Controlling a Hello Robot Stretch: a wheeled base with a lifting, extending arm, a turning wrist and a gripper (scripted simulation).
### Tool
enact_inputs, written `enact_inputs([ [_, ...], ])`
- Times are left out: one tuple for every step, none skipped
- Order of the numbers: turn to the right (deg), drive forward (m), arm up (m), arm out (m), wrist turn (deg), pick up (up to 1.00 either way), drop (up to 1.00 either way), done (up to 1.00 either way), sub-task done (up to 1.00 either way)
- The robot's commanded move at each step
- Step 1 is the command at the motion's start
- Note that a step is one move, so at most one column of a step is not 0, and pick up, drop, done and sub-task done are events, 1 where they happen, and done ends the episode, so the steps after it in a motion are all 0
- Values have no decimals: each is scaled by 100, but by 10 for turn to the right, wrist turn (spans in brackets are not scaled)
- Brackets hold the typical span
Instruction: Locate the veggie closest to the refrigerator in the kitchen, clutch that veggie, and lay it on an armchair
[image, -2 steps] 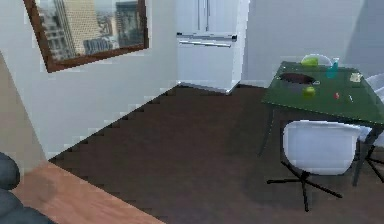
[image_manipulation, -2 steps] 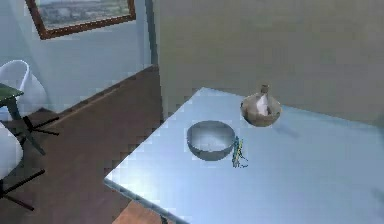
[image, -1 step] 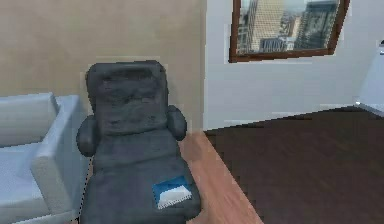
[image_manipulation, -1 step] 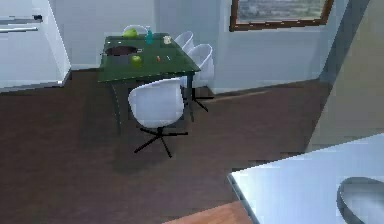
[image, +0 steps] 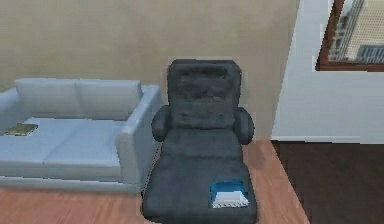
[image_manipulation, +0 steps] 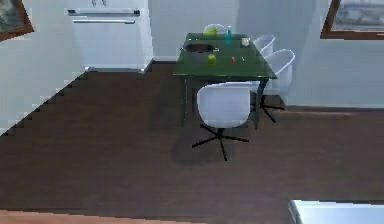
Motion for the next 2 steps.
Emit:
enact_inputs([
  [0, 10, 0, 0, 0, 0, 0, 0, 0],
  [450, 0, 0, 0, 0, 0, 0, 0, 0],
])
